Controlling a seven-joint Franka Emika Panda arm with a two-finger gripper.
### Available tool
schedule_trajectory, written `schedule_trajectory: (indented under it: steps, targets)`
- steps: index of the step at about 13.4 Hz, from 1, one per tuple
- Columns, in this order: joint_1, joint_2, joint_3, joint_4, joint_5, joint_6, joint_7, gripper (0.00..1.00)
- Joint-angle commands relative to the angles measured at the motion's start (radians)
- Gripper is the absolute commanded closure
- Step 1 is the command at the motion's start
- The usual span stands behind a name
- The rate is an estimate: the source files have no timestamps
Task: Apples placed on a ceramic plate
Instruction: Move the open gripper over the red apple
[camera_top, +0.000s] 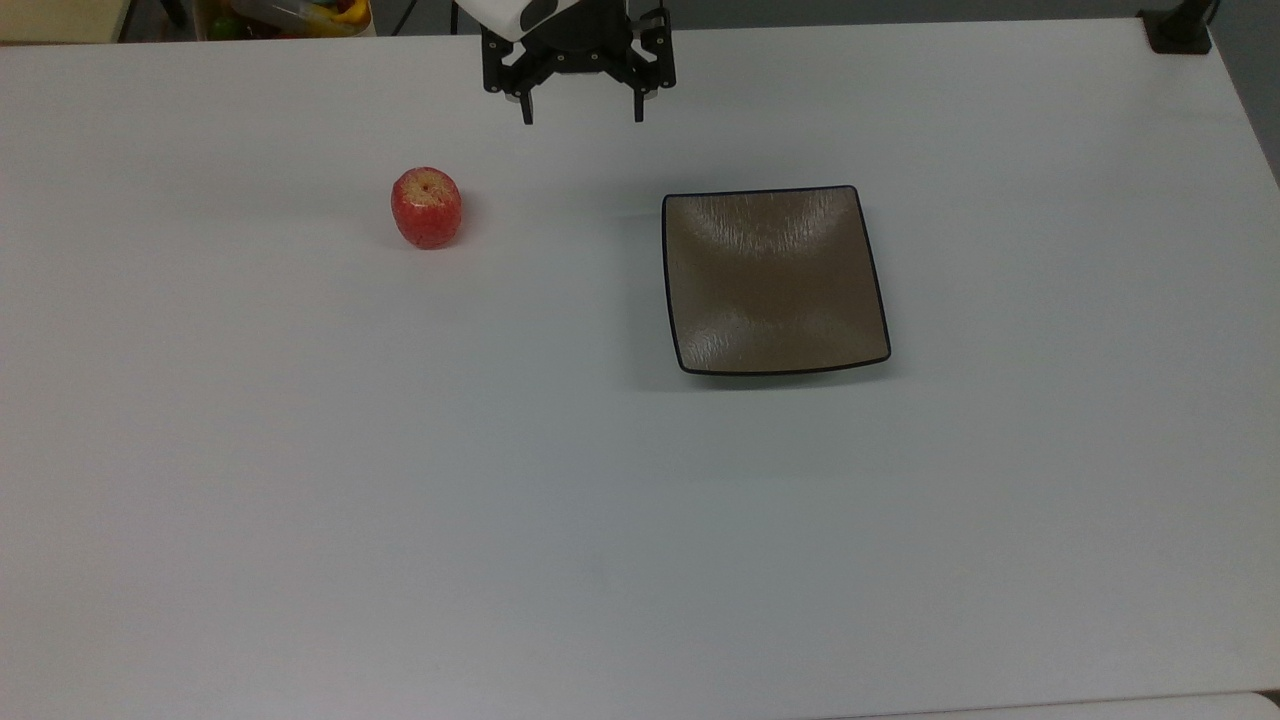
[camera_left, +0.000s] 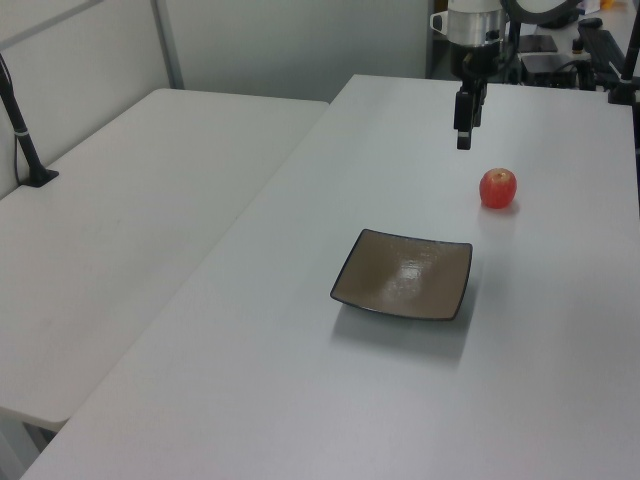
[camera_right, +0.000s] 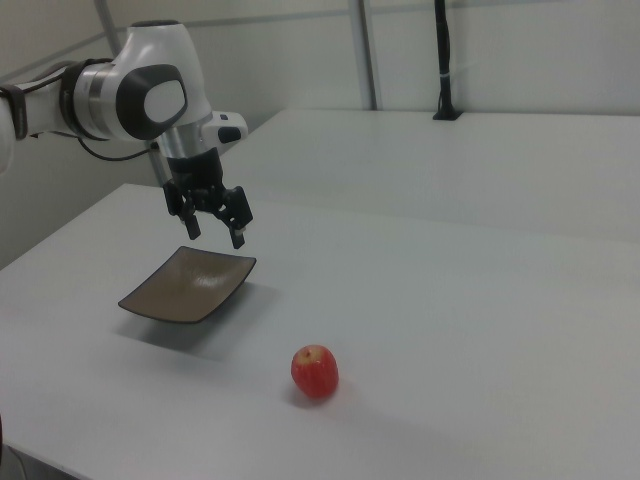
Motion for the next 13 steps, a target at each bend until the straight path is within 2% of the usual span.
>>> schedule_trajectory:
  steps: [1, 9, 13]
  targets:
    - [-0.001, -0.018, -0.004, -0.014, -0.016, 0.000, -0.013, 0.00]
    - [-0.008, -0.024, -0.004, -0.020, -0.017, -0.010, -0.013, 0.00]
    - [-0.045, -0.027, -0.016, -0.021, -0.037, -0.010, -0.033, 0.00]
